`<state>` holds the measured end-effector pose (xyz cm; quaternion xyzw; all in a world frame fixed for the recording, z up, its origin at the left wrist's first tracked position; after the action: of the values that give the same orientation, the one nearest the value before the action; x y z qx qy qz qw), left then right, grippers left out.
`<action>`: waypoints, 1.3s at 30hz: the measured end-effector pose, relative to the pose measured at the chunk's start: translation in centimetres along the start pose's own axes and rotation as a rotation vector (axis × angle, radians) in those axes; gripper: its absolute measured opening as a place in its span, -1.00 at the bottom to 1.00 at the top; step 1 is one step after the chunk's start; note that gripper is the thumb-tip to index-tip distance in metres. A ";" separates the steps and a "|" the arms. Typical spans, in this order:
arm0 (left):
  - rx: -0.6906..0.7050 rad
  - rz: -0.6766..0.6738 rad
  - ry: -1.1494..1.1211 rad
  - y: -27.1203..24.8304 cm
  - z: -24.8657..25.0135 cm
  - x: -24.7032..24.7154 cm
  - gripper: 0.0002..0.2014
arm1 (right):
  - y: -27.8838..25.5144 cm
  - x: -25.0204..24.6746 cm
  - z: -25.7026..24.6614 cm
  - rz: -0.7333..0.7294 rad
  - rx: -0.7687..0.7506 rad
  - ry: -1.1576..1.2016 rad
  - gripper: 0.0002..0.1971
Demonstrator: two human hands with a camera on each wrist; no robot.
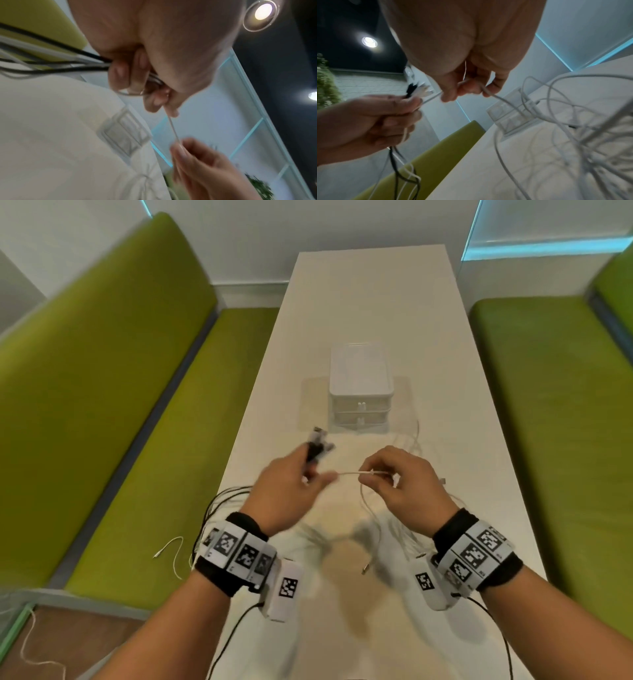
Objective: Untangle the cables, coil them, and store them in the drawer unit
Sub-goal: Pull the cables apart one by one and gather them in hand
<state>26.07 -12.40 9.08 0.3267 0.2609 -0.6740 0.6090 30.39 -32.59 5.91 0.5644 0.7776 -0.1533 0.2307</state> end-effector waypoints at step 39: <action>-0.075 0.043 -0.305 -1.6 -0.6 2.6 -0.72 | 0.9 0.8 0.7 -0.073 0.153 -0.020 -0.51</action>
<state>24.40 -13.40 6.61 0.2030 0.1835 -0.6923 0.6677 31.12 -31.98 4.94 0.5503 0.7812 -0.2263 0.1891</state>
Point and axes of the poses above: each hand's wrist, its own y-axis towards the middle knuckle, its own x-axis out of the palm, z = x × y, the point moved 4 cm from there along y, towards the middle knuckle, and after that the axes turned 9 degrees about x, right-handed, at the moved point
